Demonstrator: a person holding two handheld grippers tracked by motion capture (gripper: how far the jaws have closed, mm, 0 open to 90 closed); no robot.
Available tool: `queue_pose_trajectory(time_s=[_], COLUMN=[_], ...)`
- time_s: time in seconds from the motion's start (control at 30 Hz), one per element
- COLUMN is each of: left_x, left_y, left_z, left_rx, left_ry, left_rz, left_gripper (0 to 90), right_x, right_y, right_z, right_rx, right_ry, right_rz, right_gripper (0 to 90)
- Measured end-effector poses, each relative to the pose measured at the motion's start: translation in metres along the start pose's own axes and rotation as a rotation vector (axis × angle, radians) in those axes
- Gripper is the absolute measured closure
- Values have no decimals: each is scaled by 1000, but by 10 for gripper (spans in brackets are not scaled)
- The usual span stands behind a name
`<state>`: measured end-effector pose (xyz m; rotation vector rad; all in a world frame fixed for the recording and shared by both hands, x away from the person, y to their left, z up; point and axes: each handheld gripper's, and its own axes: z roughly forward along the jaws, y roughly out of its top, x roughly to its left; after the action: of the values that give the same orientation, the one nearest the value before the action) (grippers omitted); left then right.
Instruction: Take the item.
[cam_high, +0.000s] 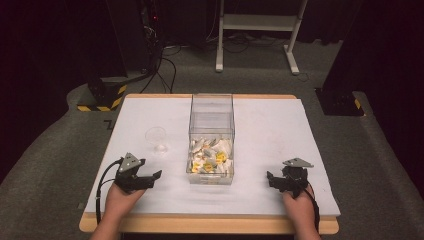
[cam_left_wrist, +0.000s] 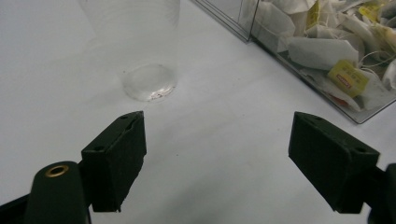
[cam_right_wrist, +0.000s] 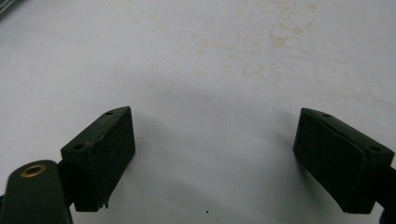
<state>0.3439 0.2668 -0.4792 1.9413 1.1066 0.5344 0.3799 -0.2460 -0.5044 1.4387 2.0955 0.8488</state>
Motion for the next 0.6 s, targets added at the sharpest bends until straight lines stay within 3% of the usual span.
queue_pose_trajectory(time_s=[0.6], left_x=[-15], left_y=[10], left_z=[4], left_rx=[-17], left_ry=[-43], left_rz=[43], left_gripper=[196], right_x=[0], right_y=[0], right_z=[0], right_rx=[0], right_ry=[0], right_rz=[0], right_gripper=[127])
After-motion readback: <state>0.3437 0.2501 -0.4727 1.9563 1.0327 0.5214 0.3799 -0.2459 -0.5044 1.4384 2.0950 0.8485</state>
